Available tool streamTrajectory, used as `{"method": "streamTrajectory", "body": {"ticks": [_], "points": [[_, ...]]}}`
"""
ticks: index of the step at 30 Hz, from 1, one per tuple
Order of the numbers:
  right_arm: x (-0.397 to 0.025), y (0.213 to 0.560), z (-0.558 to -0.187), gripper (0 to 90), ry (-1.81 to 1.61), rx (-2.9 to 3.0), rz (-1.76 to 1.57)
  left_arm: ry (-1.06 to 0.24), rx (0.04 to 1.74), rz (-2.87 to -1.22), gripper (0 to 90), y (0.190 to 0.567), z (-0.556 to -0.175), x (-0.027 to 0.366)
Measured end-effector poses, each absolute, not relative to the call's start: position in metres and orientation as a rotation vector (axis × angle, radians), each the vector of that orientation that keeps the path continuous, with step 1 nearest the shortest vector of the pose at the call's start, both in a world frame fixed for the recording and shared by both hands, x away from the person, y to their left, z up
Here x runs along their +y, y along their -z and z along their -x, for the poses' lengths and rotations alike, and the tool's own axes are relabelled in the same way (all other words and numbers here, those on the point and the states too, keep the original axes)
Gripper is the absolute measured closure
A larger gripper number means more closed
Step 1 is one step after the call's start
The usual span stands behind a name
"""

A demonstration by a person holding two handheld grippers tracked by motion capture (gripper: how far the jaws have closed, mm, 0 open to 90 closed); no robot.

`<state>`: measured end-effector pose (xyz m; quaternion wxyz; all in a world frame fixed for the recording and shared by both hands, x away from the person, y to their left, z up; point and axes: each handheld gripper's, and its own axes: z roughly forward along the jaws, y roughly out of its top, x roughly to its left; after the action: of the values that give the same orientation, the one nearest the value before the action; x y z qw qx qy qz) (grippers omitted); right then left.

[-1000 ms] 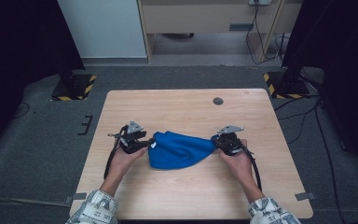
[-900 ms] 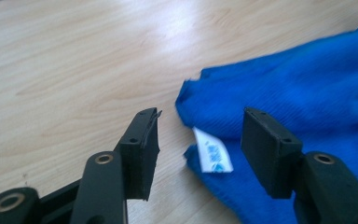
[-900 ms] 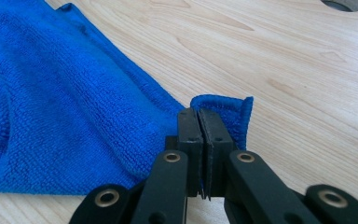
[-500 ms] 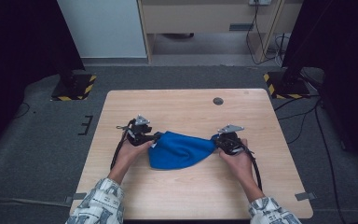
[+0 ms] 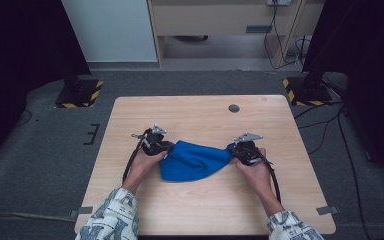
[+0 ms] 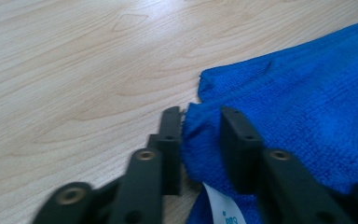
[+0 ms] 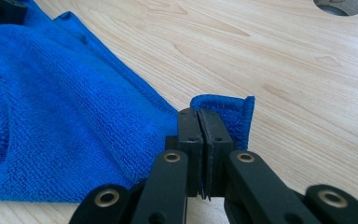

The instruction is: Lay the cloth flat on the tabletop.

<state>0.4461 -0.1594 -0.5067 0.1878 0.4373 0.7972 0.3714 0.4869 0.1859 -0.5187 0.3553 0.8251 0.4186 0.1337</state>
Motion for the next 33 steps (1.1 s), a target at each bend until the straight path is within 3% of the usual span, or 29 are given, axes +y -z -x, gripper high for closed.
{"method": "streamTrajectory", "body": {"ticks": [2,4,18,33], "points": [[-0.159,0.506,-0.446,88.4,-1.047,2.238,-1.235,-0.337,1.068,-2.12,84.2,0.518,-0.485,0.185],[-0.16,0.505,-0.446,88.5,-1.049,2.235,-1.234,-0.357,1.059,-2.12,86.4,0.516,-0.483,0.183],[-0.172,0.464,-0.439,88.6,-1.13,2.126,-1.187,-0.494,0.995,-1.945,86.4,0.461,-0.455,0.185],[-0.175,0.422,-0.426,88.5,-1.179,2.03,-1.112,-0.578,0.925,-1.871,86.8,0.421,-0.438,0.183]]}}
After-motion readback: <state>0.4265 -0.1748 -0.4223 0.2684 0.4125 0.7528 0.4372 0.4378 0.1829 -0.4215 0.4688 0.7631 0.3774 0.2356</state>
